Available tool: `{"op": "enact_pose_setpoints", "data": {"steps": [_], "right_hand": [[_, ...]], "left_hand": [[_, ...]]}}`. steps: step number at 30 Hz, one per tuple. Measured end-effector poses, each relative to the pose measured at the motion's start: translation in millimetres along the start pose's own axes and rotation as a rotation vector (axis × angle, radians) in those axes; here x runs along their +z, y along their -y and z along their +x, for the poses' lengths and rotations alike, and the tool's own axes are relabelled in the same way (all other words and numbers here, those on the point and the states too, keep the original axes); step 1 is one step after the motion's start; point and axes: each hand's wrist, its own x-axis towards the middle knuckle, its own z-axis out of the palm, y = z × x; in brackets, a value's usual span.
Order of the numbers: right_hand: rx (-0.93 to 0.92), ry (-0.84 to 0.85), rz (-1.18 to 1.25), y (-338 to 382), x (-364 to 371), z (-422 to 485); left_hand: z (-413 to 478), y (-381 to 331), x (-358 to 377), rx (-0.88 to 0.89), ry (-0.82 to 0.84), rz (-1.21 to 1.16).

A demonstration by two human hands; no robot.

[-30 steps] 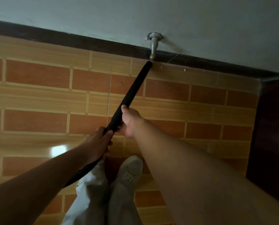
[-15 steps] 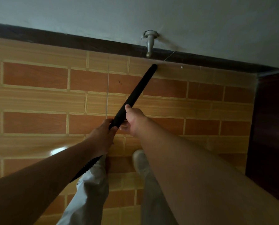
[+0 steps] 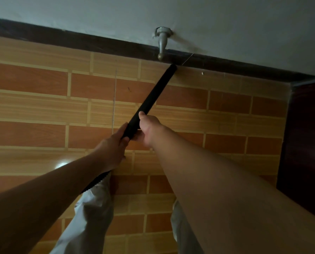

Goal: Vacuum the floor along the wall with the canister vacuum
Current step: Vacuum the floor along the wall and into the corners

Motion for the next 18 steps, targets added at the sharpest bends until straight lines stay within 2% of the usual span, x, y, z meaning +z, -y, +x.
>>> {"op": "enact_pose_setpoints", "data": {"steps": [11, 18], "right_hand": [[0.038, 0.052, 0.051, -3.5, -30.8, 1.4], [0.020, 0.002, 0.060, 11.8, -55.1, 11.2]], "left_hand": [[0.6, -8.3, 21.3, 0.011, 0.018, 0.054], [19.4, -35.0, 38.8, 0.008, 0.016, 0.030]]}}
